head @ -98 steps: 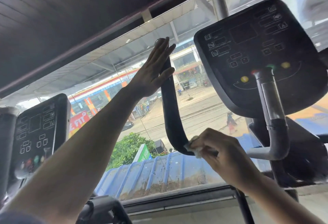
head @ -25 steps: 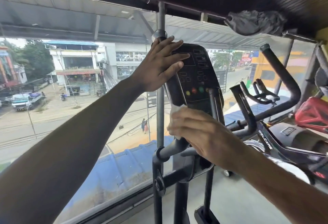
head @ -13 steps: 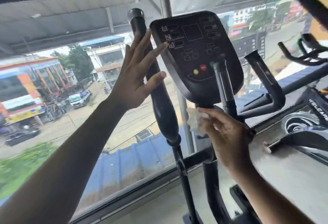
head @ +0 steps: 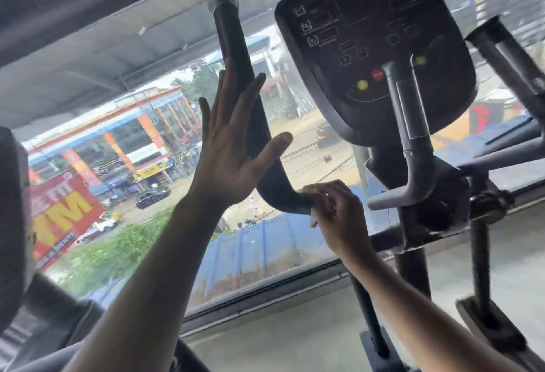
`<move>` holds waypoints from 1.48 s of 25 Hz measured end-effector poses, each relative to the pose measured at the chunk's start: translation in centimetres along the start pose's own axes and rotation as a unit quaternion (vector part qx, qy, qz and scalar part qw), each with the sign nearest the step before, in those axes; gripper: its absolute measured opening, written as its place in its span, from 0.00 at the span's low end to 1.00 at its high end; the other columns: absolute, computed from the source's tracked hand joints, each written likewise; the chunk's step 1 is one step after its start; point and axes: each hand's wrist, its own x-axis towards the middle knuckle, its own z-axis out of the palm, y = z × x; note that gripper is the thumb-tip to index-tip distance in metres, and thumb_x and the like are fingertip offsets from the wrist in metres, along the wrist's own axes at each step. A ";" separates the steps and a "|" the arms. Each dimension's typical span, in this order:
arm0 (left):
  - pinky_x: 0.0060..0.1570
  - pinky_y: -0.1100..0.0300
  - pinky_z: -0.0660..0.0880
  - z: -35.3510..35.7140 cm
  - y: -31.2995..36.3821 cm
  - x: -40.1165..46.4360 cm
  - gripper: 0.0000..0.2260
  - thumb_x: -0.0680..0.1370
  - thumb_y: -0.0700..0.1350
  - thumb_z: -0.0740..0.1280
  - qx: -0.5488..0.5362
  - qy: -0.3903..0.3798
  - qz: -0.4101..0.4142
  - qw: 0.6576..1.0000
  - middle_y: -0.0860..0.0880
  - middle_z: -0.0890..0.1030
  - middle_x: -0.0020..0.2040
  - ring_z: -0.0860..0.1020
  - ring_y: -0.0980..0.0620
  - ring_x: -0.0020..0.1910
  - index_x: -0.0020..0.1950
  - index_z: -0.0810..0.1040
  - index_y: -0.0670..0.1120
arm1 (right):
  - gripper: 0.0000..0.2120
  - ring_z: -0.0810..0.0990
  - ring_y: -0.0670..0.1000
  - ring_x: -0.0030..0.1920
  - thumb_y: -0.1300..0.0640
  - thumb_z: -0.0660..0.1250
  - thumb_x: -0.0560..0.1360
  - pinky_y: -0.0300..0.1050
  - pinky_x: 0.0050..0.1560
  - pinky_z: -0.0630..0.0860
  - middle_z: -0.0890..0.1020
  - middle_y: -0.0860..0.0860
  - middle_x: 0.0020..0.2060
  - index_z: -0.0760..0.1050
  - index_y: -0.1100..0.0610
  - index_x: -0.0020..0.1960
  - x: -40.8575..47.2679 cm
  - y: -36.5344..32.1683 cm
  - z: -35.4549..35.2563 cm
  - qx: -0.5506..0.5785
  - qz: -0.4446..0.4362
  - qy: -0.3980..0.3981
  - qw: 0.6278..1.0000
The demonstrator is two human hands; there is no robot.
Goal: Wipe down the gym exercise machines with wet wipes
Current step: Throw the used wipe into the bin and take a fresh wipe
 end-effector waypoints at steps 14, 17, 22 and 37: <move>0.77 0.26 0.45 0.2 0.5 -1.5 0.41 0.75 0.67 0.65 0.064 -0.002 0.022 0.998 0.37 0.50 0.85 0.47 0.40 0.85 0.83 0.63 0.46 | 0.09 0.80 0.46 0.34 0.55 0.62 0.83 0.59 0.47 0.81 0.81 0.40 0.30 0.81 0.47 0.51 1.0 6.8 0.5 -0.083 0.049 -0.084 0.992; 0.78 0.27 0.47 0.4 0.3 -1.6 0.40 0.77 0.66 0.63 0.045 0.003 0.022 0.999 0.38 0.49 0.85 0.47 0.40 0.85 0.83 0.62 0.44 | 0.10 0.80 0.47 0.32 0.52 0.60 0.82 0.56 0.41 0.82 0.81 0.42 0.30 0.80 0.48 0.49 0.2 4.6 0.7 -0.034 0.043 -0.066 0.996; 0.74 0.27 0.60 0.8 -0.1 -1.7 0.36 0.81 0.64 0.62 -0.018 0.014 0.027 0.999 0.42 0.49 0.85 0.48 0.41 0.85 0.82 0.64 0.42 | 0.15 0.82 0.45 0.53 0.59 0.62 0.83 0.42 0.49 0.82 0.78 0.34 0.58 0.78 0.57 0.68 -3.0 6.3 1.8 0.010 -0.067 0.005 0.998; 0.74 0.29 0.62 1.5 0.0 -1.8 0.32 0.79 0.57 0.62 -0.046 0.038 0.026 0.998 0.37 0.55 0.83 0.54 0.40 0.84 0.78 0.69 0.39 | 0.14 0.80 0.46 0.44 0.61 0.60 0.82 0.41 0.48 0.78 0.82 0.45 0.45 0.77 0.53 0.65 -0.1 7.0 0.6 -0.051 -0.097 -0.108 0.988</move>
